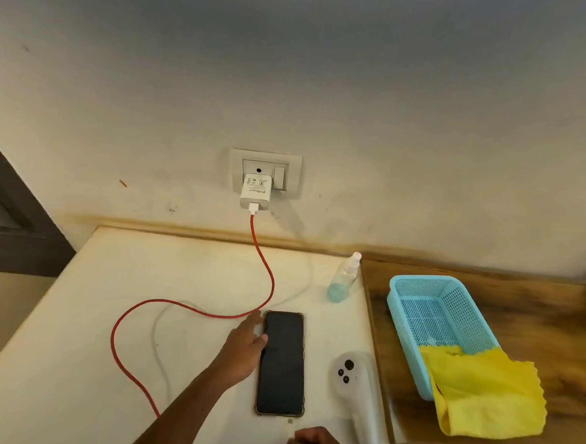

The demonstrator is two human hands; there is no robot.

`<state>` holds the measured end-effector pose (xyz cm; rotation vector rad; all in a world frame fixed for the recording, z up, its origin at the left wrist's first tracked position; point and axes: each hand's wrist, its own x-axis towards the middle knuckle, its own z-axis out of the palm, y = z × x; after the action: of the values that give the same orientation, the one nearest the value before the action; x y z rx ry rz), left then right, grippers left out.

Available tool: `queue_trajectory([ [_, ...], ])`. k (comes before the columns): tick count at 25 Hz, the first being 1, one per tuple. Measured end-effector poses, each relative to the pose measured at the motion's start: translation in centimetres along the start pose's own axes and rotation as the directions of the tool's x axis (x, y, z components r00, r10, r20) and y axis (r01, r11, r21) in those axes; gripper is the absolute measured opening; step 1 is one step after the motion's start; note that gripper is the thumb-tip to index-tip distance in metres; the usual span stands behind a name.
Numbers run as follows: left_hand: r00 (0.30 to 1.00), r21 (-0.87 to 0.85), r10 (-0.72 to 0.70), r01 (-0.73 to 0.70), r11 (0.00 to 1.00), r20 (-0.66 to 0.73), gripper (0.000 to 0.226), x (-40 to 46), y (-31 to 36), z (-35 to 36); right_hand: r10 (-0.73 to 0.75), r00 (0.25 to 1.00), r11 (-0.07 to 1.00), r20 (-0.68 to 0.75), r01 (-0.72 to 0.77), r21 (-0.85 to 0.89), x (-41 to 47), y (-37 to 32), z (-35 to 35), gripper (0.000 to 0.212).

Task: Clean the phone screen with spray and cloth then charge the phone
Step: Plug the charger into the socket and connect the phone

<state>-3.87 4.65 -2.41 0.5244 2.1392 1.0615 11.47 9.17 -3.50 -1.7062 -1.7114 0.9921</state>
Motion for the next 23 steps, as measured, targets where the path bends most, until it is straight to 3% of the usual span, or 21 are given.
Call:
queue_trajectory([
  [1, 1.0, -0.006, -0.001, 0.001, 1.0, 0.025, 0.054, 0.5, 0.2, -0.3, -0.042, 0.97, 0.999, 0.239, 0.042, 0.007, -0.8, 0.9, 0.4, 0.058],
  [2, 0.998, -0.026, -0.005, 0.007, 1.0, 0.055, 0.056, 1.0, 0.3, -0.7, 0.014, 0.915, 0.999, 0.402, -0.032, 0.038, -1.0, 1.5, 0.0, 0.046],
  [3, 0.996, -0.047, -0.008, 0.012, 0.999, 0.088, 0.059, 1.5, 0.3, -1.1, 0.036, 0.867, 0.998, 0.496, -0.052, 0.018, -1.1, 1.3, 0.0, 0.028],
  [5, 0.988, -0.042, 0.007, -0.001, 0.999, 0.152, 0.063, 2.0, 0.0, -1.8, 0.072, 0.761, 0.997, 0.645, -0.071, -0.028, -0.7, 2.7, -0.8, 0.014],
  [9, 0.982, 0.059, 0.04, -0.052, 0.997, 0.185, 0.067, 2.3, -1.0, -1.8, 0.082, 0.769, 0.993, 0.634, -0.007, -0.119, -1.2, 2.1, -0.2, 0.008],
  [13, 0.987, 0.123, 0.078, -0.095, 0.988, 0.138, 0.07, 2.0, -1.5, -1.4, 0.067, 0.833, 0.995, 0.549, -0.018, -0.094, -1.8, 2.5, -0.1, 0.007],
  [19, 0.99, 0.168, 0.089, -0.108, 0.98, 0.112, 0.068, 2.1, -1.5, -1.2, 0.042, 0.812, 0.999, 0.582, -0.025, -0.036, -2.1, 3.1, 0.5, 0.019],
  [23, 0.989, 0.186, 0.095, -0.115, 0.976, 0.115, 0.069, 2.3, -1.7, -1.2, 0.06, 0.858, 0.998, 0.509, -0.05, -0.033, -2.6, 3.6, 1.1, 0.02],
])
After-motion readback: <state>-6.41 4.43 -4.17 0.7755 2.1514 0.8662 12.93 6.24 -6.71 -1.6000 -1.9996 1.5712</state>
